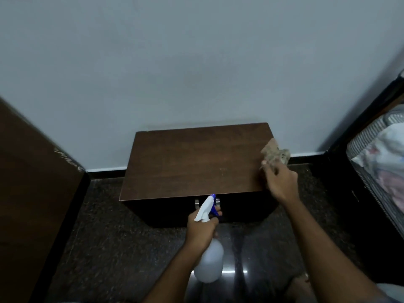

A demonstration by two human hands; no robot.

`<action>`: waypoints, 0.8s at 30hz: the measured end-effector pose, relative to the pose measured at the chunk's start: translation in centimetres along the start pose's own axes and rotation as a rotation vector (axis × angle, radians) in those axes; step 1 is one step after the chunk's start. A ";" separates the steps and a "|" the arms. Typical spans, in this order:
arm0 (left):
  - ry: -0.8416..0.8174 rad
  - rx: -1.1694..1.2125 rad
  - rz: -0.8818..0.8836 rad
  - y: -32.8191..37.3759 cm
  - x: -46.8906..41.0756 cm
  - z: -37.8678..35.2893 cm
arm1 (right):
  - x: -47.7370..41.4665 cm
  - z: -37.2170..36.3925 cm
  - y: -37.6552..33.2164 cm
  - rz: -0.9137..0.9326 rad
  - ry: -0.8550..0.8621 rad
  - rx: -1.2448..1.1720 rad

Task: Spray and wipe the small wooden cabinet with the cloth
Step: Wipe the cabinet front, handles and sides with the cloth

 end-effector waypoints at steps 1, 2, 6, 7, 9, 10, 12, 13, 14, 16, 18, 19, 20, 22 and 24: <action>0.006 -0.020 -0.013 0.6 -0.1 0.5 | -0.5 -0.2 -0.2 0.078 -0.021 0.118; 0.010 -0.044 -0.030 1.3 -0.3 1.0 | -0.9 -0.4 -0.3 0.146 -0.015 0.157; -0.020 -0.080 -0.065 4.3 -2.7 1.9 | -2.5 -3.9 0.9 0.273 -0.076 0.454; -0.039 -0.089 -0.062 4.9 -3.4 1.8 | -2.7 -5.2 1.7 0.261 -0.128 0.558; -0.088 -0.126 -0.051 5.9 -5.0 1.4 | -3.0 -7.0 2.8 0.242 -0.162 0.646; -0.110 -0.148 -0.046 6.2 -5.8 1.2 | -3.3 -7.5 3.0 0.236 -0.134 0.650; -0.123 -0.188 -0.039 6.9 -7.3 0.9 | -4.4 -7.9 2.5 0.202 -0.042 0.652; -0.118 -0.209 -0.036 7.1 -8.1 0.9 | -5.3 -8.0 1.7 0.177 -0.011 0.649; -0.109 -0.228 -0.032 7.4 -8.9 0.9 | -6.2 -8.4 0.8 0.144 -0.010 0.634; -0.093 -0.256 -0.021 8.0 -10.3 0.9 | -7.5 -9.5 -1.2 0.082 -0.044 0.593; -0.102 -0.299 0.006 8.8 -11.7 0.8 | -6.8 -11.5 -3.4 0.092 -0.077 0.594; -0.106 -0.321 0.019 9.2 -12.3 0.7 | -5.7 -13.0 -4.3 0.173 -0.100 0.619; -0.106 -0.338 0.028 9.6 -12.8 0.6 | -4.3 -14.5 -4.9 0.296 -0.131 0.655; -0.103 -0.345 0.055 10.2 -13.9 0.7 | -2.7 -15.5 -4.8 0.507 -0.208 0.706; -0.102 -0.323 0.081 10.6 -14.6 1.0 | -5.3 -13.7 -3.8 0.500 -0.154 0.713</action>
Point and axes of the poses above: each hand's wrist, its own x-axis away from the middle knuckle, its own z-axis out of the back of the hand, y = z × x, the point moved 5 cm from there along -x, towards the middle knuckle, and after that the axes turned 8 degrees about -z, right-handed, at the moved point
